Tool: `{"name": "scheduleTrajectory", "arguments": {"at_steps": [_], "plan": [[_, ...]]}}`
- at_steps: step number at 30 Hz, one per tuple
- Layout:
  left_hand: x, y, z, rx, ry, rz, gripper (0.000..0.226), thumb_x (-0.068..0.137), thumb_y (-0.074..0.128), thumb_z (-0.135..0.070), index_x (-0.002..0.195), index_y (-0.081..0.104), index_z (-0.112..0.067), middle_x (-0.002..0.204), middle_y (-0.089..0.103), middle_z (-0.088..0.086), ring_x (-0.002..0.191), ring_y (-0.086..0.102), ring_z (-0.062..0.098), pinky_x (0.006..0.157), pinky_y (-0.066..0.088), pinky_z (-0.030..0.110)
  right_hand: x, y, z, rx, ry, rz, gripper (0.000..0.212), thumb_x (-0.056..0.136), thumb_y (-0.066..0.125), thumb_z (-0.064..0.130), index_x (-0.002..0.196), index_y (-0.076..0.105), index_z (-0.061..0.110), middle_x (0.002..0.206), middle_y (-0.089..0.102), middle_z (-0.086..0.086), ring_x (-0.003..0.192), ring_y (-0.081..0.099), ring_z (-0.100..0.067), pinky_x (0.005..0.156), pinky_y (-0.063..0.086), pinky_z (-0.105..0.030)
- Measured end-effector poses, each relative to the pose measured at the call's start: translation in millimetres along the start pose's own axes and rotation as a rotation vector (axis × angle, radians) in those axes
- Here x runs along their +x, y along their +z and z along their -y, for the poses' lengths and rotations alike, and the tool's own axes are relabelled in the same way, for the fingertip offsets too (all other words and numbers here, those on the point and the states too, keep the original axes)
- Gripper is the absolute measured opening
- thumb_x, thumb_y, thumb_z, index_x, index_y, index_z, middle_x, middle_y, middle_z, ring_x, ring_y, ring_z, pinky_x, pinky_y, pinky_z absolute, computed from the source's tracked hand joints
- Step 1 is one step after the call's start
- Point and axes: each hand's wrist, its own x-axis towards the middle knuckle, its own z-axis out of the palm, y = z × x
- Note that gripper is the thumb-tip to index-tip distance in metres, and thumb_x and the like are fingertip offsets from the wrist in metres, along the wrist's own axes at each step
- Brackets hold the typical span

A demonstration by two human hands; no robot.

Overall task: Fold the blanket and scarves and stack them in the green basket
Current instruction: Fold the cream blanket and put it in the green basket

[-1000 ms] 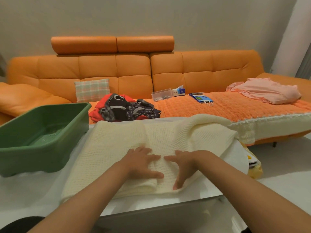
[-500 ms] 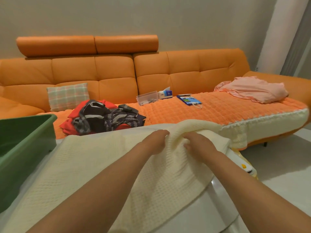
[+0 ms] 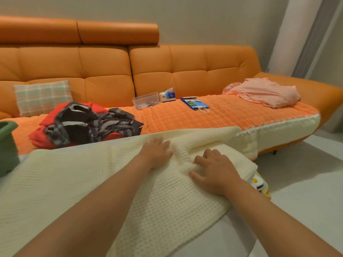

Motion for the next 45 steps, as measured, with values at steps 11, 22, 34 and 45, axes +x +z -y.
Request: {"name": "scheduleTrajectory", "arguments": {"at_steps": [11,22,34,45], "plan": [[-121.3,31.5,-66.5,-0.035,0.089,0.032,0.095,0.083,0.023,-0.082,0.157,0.0,-0.028,0.165,-0.008,0.001,0.151,-0.012,0.027,0.118,-0.007,0.057,-20.3,-10.7,8.5,0.022,0.056,0.06,0.052,0.088,0.022,0.056,0.13,0.05,0.04,0.127,0.047,0.001,0.124,0.04,-0.019,0.105,0.026,-0.052],[-190.8,-46.0,6.1,-0.181,-0.072,-0.248,0.044,0.102,0.039,-0.023,0.146,0.041,-0.024,0.152,0.04,-0.004,0.137,0.038,0.018,0.114,0.031,0.037,-9.6,-36.3,108.1,0.205,-0.167,-0.078,0.047,0.101,0.042,0.045,0.145,0.041,0.026,0.152,0.039,0.001,0.137,0.037,-0.019,0.112,0.029,-0.04],[-359.6,-18.3,142.5,-0.025,-0.39,-0.001,0.062,0.101,0.024,-0.057,0.157,0.009,-0.034,0.166,0.0,0.0,0.152,-0.002,0.02,0.123,0.001,0.041,-71.9,-11.1,264.8,0.281,-0.334,0.366,0.069,0.1,0.028,0.061,0.159,0.003,0.033,0.165,-0.017,-0.003,0.152,-0.018,-0.021,0.124,-0.002,-0.041],[-403.1,-17.3,170.5,-0.226,-0.784,-0.273,0.051,0.093,0.053,-0.051,0.121,0.054,-0.008,0.118,0.059,0.009,0.104,0.056,0.025,0.082,0.05,0.035,-89.0,-7.6,281.4,0.304,-0.166,0.299,0.074,0.098,0.031,0.065,0.159,0.005,0.031,0.166,-0.013,-0.006,0.153,-0.011,-0.029,0.124,0.0,-0.043]]}}
